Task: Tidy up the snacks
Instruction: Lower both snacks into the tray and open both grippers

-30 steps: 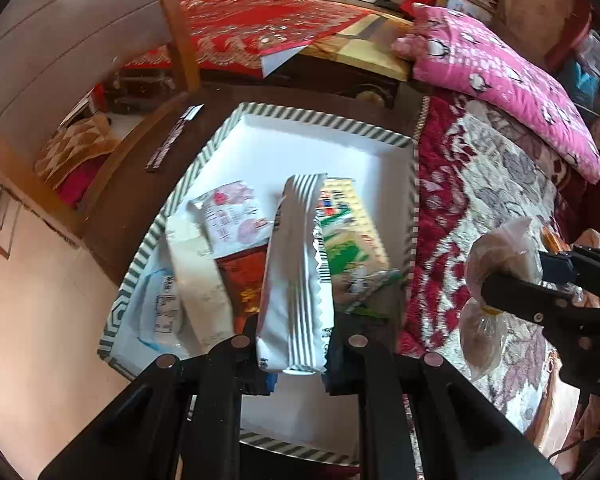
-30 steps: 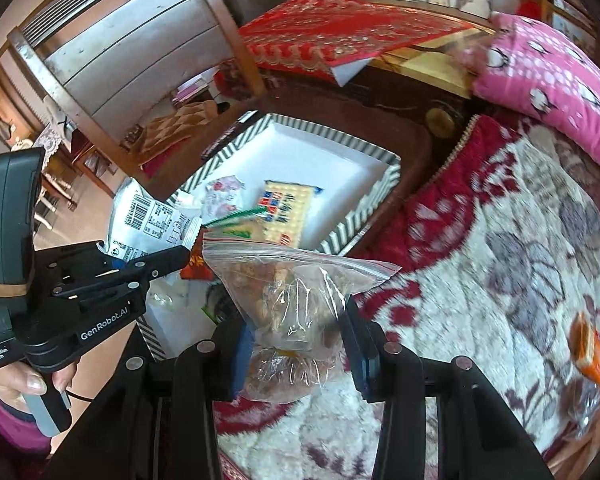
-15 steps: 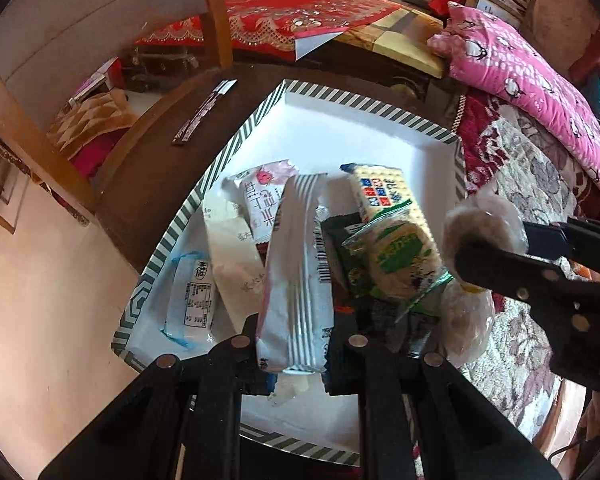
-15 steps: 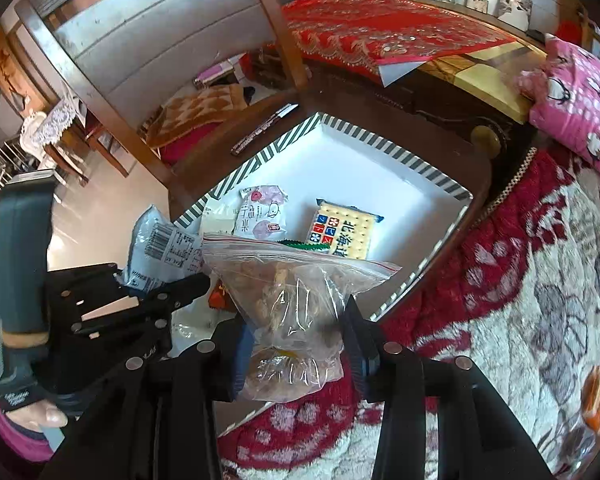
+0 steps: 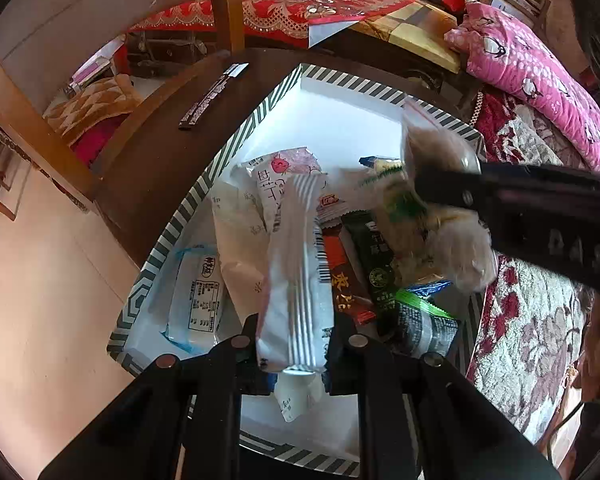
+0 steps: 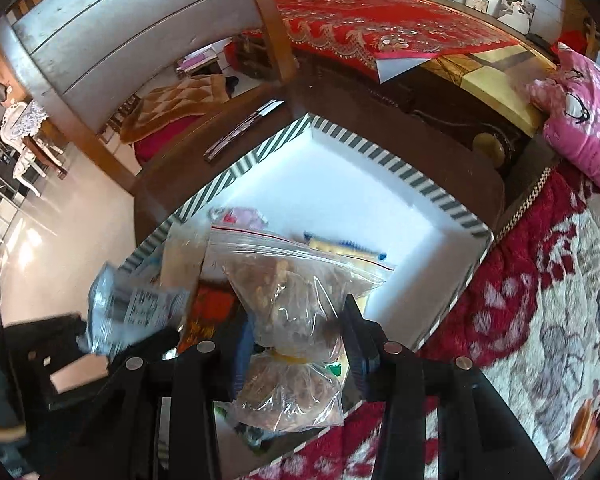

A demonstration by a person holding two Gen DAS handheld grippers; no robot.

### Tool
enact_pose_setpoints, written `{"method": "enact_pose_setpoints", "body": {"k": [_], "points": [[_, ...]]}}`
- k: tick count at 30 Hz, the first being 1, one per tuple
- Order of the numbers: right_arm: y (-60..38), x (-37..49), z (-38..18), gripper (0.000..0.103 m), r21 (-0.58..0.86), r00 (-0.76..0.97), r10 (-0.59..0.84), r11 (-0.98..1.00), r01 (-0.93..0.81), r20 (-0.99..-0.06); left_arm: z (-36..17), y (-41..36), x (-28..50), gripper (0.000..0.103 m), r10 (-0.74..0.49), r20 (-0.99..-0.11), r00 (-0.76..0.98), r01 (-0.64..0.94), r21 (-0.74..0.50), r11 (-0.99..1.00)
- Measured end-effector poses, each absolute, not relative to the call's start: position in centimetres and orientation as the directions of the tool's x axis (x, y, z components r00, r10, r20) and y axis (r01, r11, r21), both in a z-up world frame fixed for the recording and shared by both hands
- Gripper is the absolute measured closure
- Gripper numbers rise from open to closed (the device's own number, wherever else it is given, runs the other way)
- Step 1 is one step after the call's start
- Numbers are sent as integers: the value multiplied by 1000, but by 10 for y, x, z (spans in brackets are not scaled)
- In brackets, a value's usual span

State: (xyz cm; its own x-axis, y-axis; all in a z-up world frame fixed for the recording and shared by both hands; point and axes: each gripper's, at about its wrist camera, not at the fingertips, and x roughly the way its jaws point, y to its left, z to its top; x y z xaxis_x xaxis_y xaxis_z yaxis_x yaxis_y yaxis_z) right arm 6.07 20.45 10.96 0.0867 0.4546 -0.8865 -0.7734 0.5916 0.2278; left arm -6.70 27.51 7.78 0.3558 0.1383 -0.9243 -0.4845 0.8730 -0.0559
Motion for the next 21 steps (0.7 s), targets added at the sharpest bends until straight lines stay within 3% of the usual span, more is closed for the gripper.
{"method": "enact_pose_setpoints", "body": {"k": [9,13,15,17,21], "points": [[203,67,109,48,304,61,504,610,-732,-862,76,271,-64,85,146,-926,348,-489,-47,871],[191,64,116,43,334,56,531,608,-721,-845,79,270,-66,56,150,-922,356,-496,-51,867],[184,62,120,43,339,58,536,609,-717,-842,82,267,-67,52,166,-916,364,-497,-40,867],[178,60,123,42,342,60,540,611,-714,-840,86,265,-68,39,182,-913,364,-498,-25,867],[162,54,128,42,343,71,547,615,-710,-834,94,259,-70,35,204,-900,384,-500,-16,866]]}}
